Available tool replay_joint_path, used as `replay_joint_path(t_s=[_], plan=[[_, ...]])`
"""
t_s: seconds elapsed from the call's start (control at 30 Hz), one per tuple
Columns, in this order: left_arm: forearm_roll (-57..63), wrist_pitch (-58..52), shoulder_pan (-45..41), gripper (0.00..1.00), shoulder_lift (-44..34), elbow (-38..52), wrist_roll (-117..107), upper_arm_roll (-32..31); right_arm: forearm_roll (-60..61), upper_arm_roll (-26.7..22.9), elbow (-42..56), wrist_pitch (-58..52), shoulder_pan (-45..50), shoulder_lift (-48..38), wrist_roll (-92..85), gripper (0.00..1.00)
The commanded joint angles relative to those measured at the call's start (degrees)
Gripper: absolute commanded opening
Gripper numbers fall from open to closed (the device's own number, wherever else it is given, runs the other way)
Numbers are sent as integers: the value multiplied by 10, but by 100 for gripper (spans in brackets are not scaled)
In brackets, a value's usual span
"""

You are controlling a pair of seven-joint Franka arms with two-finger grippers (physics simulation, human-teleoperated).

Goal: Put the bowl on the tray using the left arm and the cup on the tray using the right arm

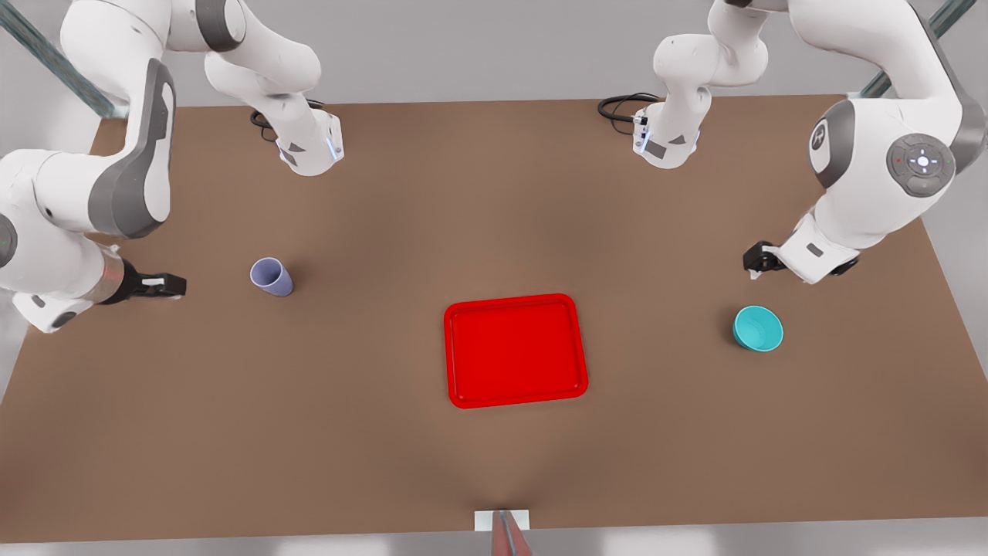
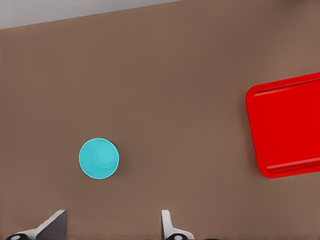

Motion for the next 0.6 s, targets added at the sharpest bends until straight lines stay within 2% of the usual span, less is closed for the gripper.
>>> replay_joint_path(t_s=[0.0, 0.1, 0.17, 0.23, 0.3, 0.43, 0.57], plan=[[2, 1, 0, 100, 2, 0, -4, 0, 0, 4, -3, 11, 11, -7, -2, 100], [-4, 4, 48, 100, 49, -39, 1, 26, 22, 10, -12, 47, 15, 2, -1, 100], [-76, 89, 160, 100, 141, -49, 93, 27, 40, 8, -34, 92, 13, 0, -4, 100], [-100, 147, 213, 100, 173, -84, 208, 27, 41, 11, -34, 95, 10, -6, -5, 100], [-128, 229, 219, 100, 194, -151, 252, 27, 43, 10, -32, 104, 8, -16, -53, 100], [-156, 307, 218, 100, 256, -154, 282, 26, 77, 4, -32, 103, 6, -15, -53, 100], [-158, 300, 218, 100, 275, -154, 282, 25, 78, 6, -32, 102, 8, -16, -53, 100]])
